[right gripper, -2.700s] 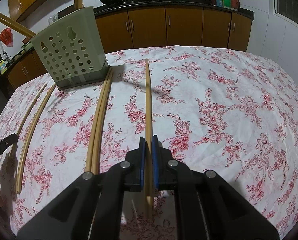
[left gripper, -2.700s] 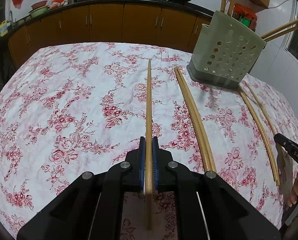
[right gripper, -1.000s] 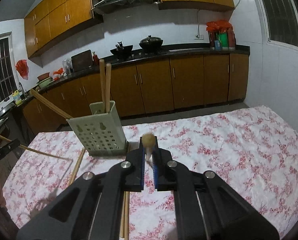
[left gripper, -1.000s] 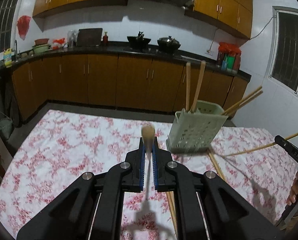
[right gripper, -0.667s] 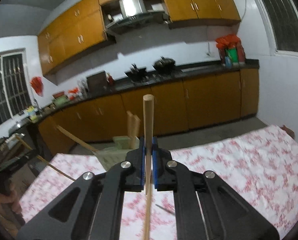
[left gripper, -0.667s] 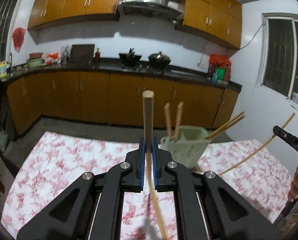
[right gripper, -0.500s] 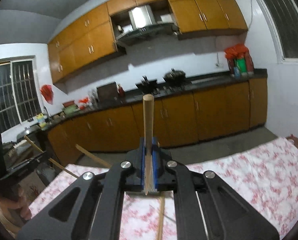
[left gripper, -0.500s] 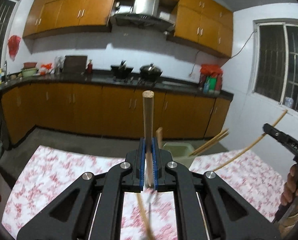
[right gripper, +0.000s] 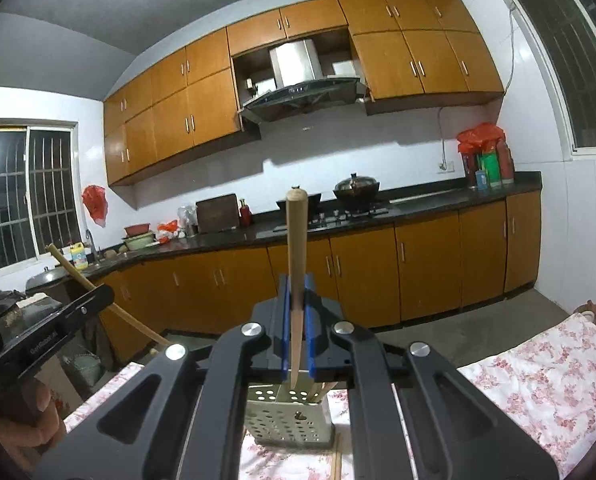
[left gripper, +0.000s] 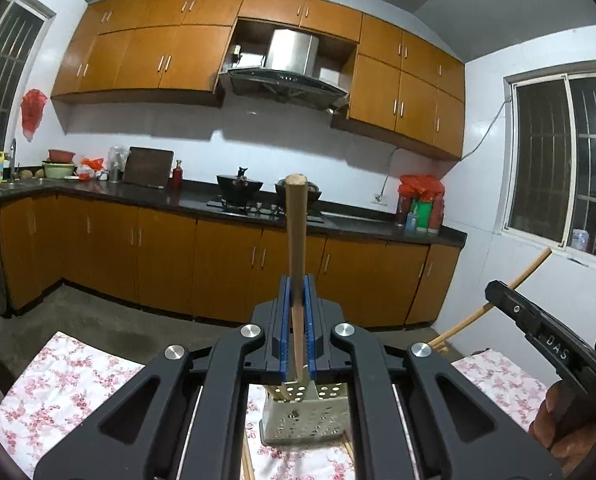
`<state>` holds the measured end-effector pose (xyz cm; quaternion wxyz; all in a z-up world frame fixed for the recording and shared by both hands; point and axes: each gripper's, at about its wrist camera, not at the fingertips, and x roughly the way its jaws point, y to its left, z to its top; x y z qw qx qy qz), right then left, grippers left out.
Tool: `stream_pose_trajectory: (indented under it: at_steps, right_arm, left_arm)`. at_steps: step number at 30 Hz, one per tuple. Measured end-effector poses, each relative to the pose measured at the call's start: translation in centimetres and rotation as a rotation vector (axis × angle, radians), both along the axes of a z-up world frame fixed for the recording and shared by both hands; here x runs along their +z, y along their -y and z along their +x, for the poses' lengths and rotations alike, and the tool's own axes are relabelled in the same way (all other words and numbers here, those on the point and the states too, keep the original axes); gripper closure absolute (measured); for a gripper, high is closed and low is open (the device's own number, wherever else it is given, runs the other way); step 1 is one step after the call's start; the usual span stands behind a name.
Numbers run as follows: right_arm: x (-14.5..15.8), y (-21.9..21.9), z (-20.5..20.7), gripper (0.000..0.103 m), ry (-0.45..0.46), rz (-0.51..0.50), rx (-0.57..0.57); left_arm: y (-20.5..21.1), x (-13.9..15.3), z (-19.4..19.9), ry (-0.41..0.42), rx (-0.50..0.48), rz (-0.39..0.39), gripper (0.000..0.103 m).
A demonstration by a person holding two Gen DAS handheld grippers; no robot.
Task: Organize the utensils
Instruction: 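Open both tools to drop the chopsticks into the green holder, then move both open tools back down to the loose chopsticks on the cloth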
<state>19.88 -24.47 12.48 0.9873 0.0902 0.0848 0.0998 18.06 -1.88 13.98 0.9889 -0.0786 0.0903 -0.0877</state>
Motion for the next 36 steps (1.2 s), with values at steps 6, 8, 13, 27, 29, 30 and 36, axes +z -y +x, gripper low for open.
stream_pose_trajectory:
  at_steps: [6, 8, 13, 27, 29, 30, 36]
  right_arm:
    - [-1.7, -1.5, 2.8, 0.095, -0.075, -0.036, -0.001]
    - [-2.1, -2.0, 3.1, 0.093, -0.097, -0.043, 0.001]
    - [-2.1, -1.9, 2.0, 0.074, -0.085, -0.049, 0.001]
    - [-6.5, 4.2, -2.9, 0.067, -0.255, -0.059, -0.138]
    - [-9.0, 4.7, -2.4, 0.067, -0.339, -0.065, -0.139]
    - [-10.4, 4.7, -2.0, 0.067, -0.388, -0.070, -0.138]
    - [-19.3, 2.3, -0.9, 0.087, -0.639, -0.076, -0.022]
  left_arm:
    - [0.8, -2.5, 2.2, -0.071, -0.021, 0.003, 0.096]
    - [0.8, -3.3, 2.6, -0.103, -0.030, -0.005, 0.096]
    - [0.7, -3.4, 2.5, -0.102, -0.028, 0.005, 0.087]
    - [-3.7, -2.8, -3.4, -0.069, 0.053, -0.039, 0.065]
    - [-4.5, -4.4, -3.9, -0.112, 0.085, -0.018, 0.065]
    - [-5.0, -6.0, -4.1, -0.157, 0.104, -0.001, 0.065]
    - [-5.8, -13.7, -2.9, -0.411, 0.105, 0.033, 0.065]
